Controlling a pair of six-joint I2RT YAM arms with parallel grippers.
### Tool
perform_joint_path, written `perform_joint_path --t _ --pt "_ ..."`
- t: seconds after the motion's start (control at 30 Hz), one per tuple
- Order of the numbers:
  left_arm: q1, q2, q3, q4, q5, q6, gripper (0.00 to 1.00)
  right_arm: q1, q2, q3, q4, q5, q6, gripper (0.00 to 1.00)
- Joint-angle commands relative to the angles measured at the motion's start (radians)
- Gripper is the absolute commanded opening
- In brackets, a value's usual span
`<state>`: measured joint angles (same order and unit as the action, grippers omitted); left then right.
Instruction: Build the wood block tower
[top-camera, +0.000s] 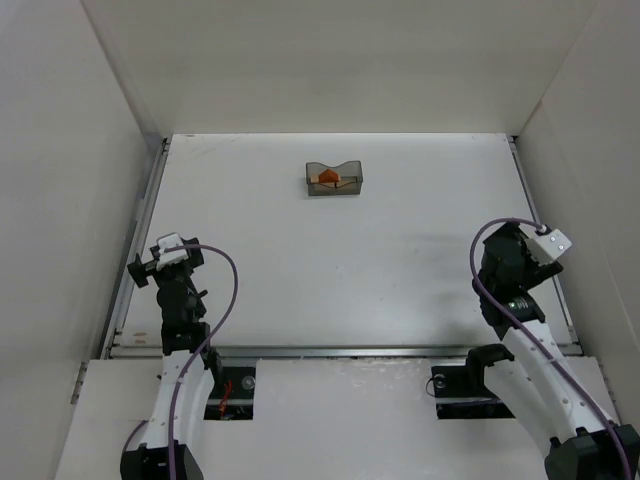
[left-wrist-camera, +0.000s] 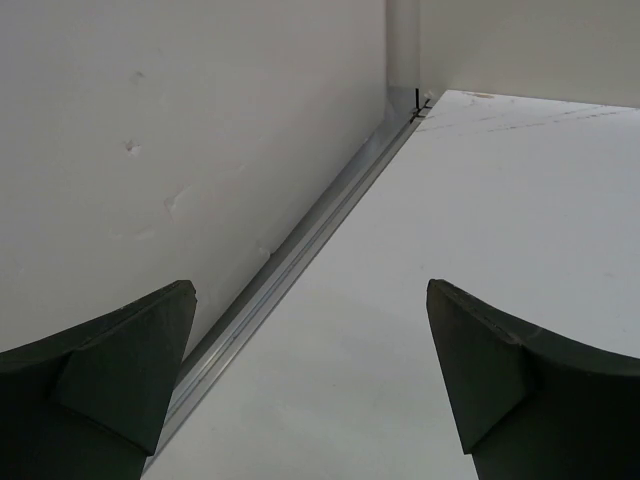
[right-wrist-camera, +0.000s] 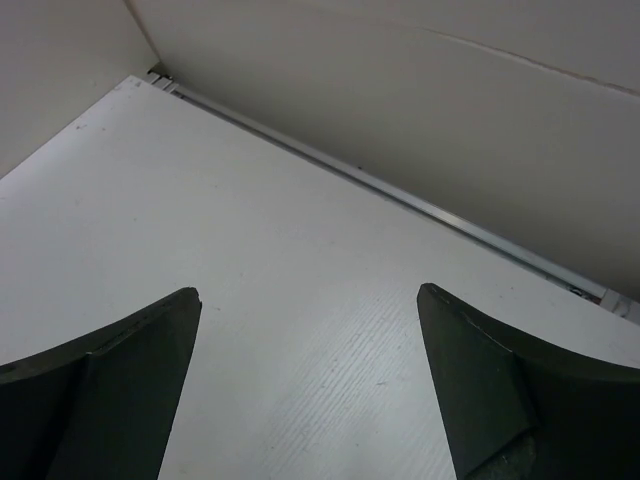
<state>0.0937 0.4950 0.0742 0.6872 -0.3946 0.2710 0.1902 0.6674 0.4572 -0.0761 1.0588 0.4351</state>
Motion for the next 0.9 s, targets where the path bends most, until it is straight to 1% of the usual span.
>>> perform_joint_path --t 0.0,0.03,0.07,0.1,0.17,0.2,0.27,0.3,0.33,0.37,0.4,0.43,0.47,0.5,0.53,0.57,0.6,0.63,0.67,0.7,0.73,0.77,0.8,0.83,0.87 --pt "0.006 -0.01 0.016 0.037 0.011 -0.012 1.0 -0.006 0.003 0.063 0.012 -0.022 0.001 0.94" --pt "0.006 -0.01 0.016 0.037 0.011 -0.012 1.0 -0.006 0.003 0.073 0.012 -0.055 -0.012 0.94" --pt "0.006 -0.01 0.016 0.037 0.011 -0.012 1.0 -0.006 0.012 0.086 0.025 -0.1 -0.059 0.94" --pt "0.006 -0.01 0.016 0.037 0.011 -0.012 1.0 -0.006 0.012 0.098 0.041 -0.234 -0.1 0.94" --pt "0.006 -0.01 0.016 0.037 0.011 -0.012 1.0 -0.006 0.065 0.138 0.102 -0.395 -0.188 0.94" --pt "0.006 -0.01 0.016 0.037 0.011 -0.012 1.0 -0.006 0.09 0.153 0.114 -0.533 -0.256 0.94" --pt "0.006 -0.01 0.016 0.037 0.011 -0.012 1.0 -0.006 0.153 0.223 0.124 -0.607 -0.271 0.94" --pt "0.006 -0.01 0.016 0.037 0.011 -0.012 1.0 -0.006 0.235 0.256 0.124 -0.632 -0.295 0.96" --pt "0.006 -0.01 0.016 0.037 0.011 -0.012 1.0 -0.006 0.283 0.294 0.124 -0.696 -0.317 0.96" --pt "0.006 -0.01 0.016 0.037 0.011 -0.012 1.0 -0.006 0.332 0.383 0.11 -0.732 -0.344 0.96" --pt "0.006 -0.001 0.016 0.037 0.011 -0.012 1.0 0.009 0.441 0.434 0.095 -0.761 -0.372 0.96" --pt "0.006 -0.001 0.016 0.037 0.011 -0.012 1.0 0.018 0.499 0.49 0.078 -0.808 -0.433 0.96" --pt "0.006 -0.001 0.027 0.037 0.011 -0.012 1.0 0.041 0.561 0.606 0.059 -0.83 -0.47 0.96" --pt "0.006 -0.001 0.038 0.022 0.034 0.009 1.0 0.054 0.624 0.67 0.012 -0.859 -0.511 0.96" --pt "0.006 -0.001 0.089 -0.059 0.11 0.046 1.0 0.064 0.756 0.737 -0.022 -0.893 -0.598 0.97" --pt "0.006 -0.001 0.126 -0.107 0.161 0.074 1.0 0.075 0.828 0.814 -0.066 -0.981 -0.636 0.99" --pt "0.006 -0.001 0.165 -0.15 0.219 0.108 1.0 0.09 0.903 0.991 -0.185 -1.034 -0.668 0.99" --pt "0.006 0.008 0.246 -0.226 0.308 0.15 1.0 0.1 1.055 1.085 -0.244 -1.125 -0.708 0.99" --pt "0.006 0.02 0.292 -0.268 0.341 0.151 1.0 0.1 1.131 1.18 -0.296 -1.161 -0.708 0.99" --pt "0.006 0.037 0.332 -0.297 0.359 0.137 1.0 0.11 1.202 1.351 -0.336 -1.186 -0.708 0.99" --pt "0.006 0.08 0.37 -0.319 0.373 0.128 1.0 0.11 1.336 1.433 -0.402 -1.21 -0.708 0.99" --pt "0.006 0.108 0.433 -0.362 0.404 0.128 1.0 0.11 1.4 1.51 -0.427 -1.233 -0.717 0.99" --pt "0.006 0.135 0.461 -0.386 0.419 0.146 1.0 0.12 1.455 1.579 -0.441 -1.273 -0.717 0.99" --pt "0.006 0.169 0.487 -0.408 0.439 0.166 1.0 0.12 1.503 1.685 -0.441 -1.287 -0.717 0.99" --pt "0.006 0.239 0.537 -0.432 0.456 0.186 1.0 0.12 1.575 1.719 -0.441 -1.301 -0.717 0.98"
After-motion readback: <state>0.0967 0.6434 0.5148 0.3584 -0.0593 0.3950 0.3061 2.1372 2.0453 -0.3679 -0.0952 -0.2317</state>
